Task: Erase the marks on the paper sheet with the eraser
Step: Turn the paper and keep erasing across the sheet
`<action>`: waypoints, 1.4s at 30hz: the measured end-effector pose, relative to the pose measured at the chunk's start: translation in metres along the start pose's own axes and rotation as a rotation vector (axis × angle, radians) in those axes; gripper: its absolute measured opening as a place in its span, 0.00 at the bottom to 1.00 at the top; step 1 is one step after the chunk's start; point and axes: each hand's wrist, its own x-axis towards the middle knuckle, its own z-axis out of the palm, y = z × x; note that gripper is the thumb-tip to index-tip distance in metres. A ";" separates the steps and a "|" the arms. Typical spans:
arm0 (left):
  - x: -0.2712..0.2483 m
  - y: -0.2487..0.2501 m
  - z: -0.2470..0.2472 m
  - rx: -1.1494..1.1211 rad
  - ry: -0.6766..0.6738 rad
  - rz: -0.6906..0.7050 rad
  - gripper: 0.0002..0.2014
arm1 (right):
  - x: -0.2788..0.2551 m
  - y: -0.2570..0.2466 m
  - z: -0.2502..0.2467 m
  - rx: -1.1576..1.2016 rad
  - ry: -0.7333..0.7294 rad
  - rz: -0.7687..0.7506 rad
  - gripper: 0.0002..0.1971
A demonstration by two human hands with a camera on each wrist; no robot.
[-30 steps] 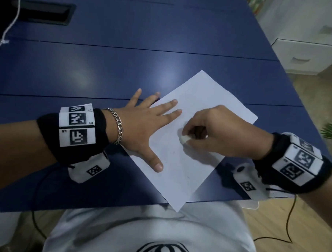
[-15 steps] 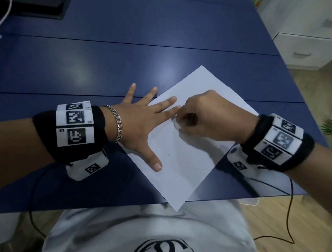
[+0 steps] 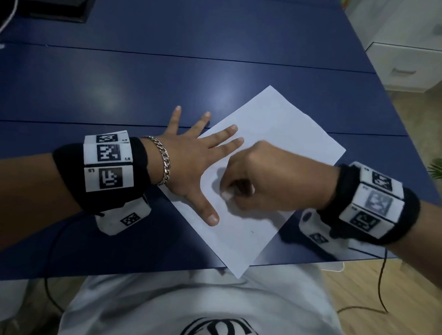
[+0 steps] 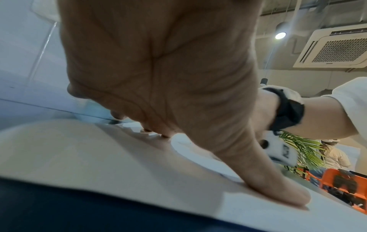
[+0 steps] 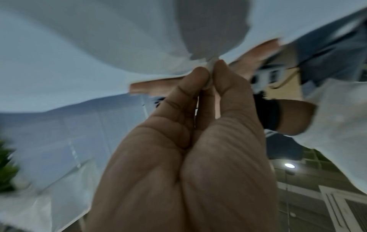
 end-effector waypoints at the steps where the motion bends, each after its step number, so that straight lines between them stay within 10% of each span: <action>1: 0.000 0.000 0.000 -0.002 0.004 0.001 0.81 | -0.001 -0.003 0.002 -0.004 -0.044 -0.020 0.10; 7: 0.000 0.002 -0.002 0.007 -0.010 -0.005 0.80 | 0.010 0.025 -0.014 -0.083 0.140 0.113 0.11; 12: 0.000 0.001 -0.001 0.005 -0.007 -0.004 0.81 | -0.001 -0.002 -0.003 0.019 -0.089 -0.009 0.09; 17: 0.000 0.002 -0.002 0.017 -0.019 -0.007 0.80 | 0.010 0.025 -0.014 -0.079 0.152 0.114 0.10; 22: -0.001 0.003 -0.002 0.020 -0.014 -0.016 0.81 | -0.004 0.010 -0.011 0.027 -0.067 0.061 0.05; 26: 0.000 0.003 -0.003 0.021 -0.015 -0.027 0.81 | -0.004 0.029 -0.012 -0.055 0.140 0.130 0.05; 31: 0.000 0.003 -0.003 0.033 -0.012 -0.028 0.81 | -0.028 0.005 -0.005 0.136 -0.111 0.127 0.06; 42: -0.001 0.000 0.000 0.087 0.032 -0.015 0.82 | -0.033 0.023 -0.021 0.026 0.126 0.239 0.11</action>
